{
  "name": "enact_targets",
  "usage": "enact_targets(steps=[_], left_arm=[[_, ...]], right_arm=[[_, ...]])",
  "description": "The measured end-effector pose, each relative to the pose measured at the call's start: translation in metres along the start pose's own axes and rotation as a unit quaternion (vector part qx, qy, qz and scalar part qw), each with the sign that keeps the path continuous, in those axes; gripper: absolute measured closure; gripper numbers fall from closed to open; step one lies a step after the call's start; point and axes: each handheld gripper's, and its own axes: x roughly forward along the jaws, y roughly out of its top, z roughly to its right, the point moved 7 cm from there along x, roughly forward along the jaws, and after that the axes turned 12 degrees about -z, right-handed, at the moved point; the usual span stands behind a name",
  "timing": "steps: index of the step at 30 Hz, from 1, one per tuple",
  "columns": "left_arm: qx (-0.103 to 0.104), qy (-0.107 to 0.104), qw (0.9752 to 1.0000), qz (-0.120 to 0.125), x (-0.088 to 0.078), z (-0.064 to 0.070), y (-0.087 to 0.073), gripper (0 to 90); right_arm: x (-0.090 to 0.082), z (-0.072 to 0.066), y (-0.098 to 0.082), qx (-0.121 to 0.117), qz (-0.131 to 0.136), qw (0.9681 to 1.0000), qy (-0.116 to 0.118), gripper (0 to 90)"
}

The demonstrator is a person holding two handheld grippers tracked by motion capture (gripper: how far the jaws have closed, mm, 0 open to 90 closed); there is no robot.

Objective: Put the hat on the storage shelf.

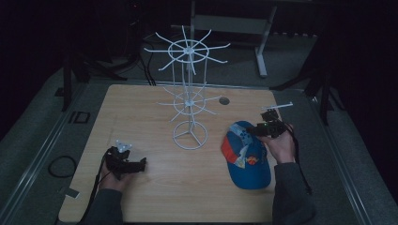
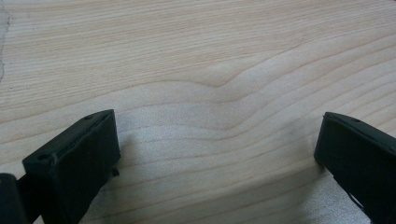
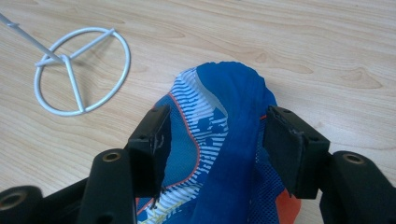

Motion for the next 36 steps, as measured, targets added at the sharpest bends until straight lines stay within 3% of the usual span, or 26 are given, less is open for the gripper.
enact_targets(steps=[14, 36], left_arm=[[0.000, 0.000, 1.0000, 0.000, 0.000, 0.000, 0.000, 0.1], [0.000, 0.000, 1.0000, 0.000, 0.000, 0.000, 0.000, 0.1]], right_arm=[[0.015, 0.003, 0.005, 0.000, -0.032, 0.9995, -0.004, 41.8], [0.035, 0.006, 0.006, 0.006, -0.058, 0.9983, -0.006, 43.1]])
